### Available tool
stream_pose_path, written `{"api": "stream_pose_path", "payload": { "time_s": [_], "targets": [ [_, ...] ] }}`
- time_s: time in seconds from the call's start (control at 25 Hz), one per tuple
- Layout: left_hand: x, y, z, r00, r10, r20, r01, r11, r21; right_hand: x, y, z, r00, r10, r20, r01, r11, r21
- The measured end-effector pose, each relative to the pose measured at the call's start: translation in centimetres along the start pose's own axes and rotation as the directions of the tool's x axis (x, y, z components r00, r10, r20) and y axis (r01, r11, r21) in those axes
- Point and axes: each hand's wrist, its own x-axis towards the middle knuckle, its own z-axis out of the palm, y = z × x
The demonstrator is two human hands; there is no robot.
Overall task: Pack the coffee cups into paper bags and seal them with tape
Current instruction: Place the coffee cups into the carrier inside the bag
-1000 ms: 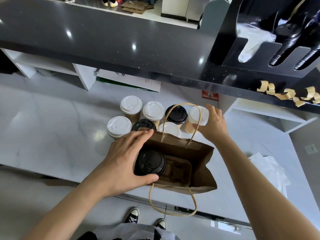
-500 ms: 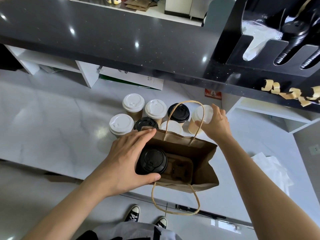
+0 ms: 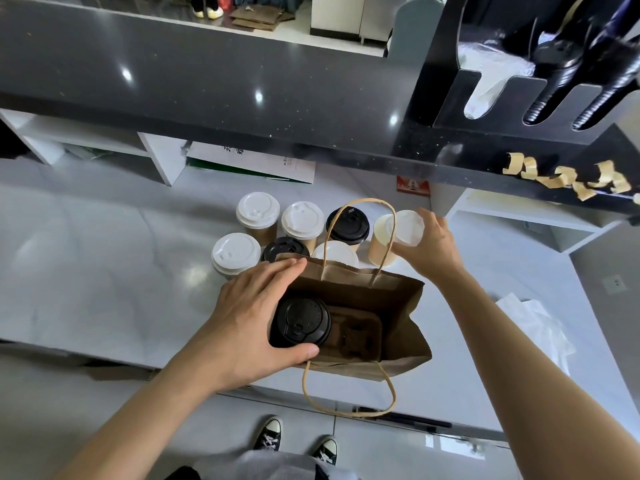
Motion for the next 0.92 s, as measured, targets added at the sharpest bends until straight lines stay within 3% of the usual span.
{"api": "stream_pose_path", "payload": {
  "time_s": [0.68,0.92],
  "targets": [
    [-0.1,0.0,-0.1,1.0,-0.013,0.008,0.013,1.0,0.0,3.1,-0.8,1.4,0.989,-0.016,0.145,0.039,0.986,-0.162],
    [-0.3,-0.1,-0.3,1.0,-0.017,0.003,0.017,1.0,-0.006,3.3,-1.2,1.9,0.972,-0.139,0.19,0.186,0.949,-0.254]
  ]
}}
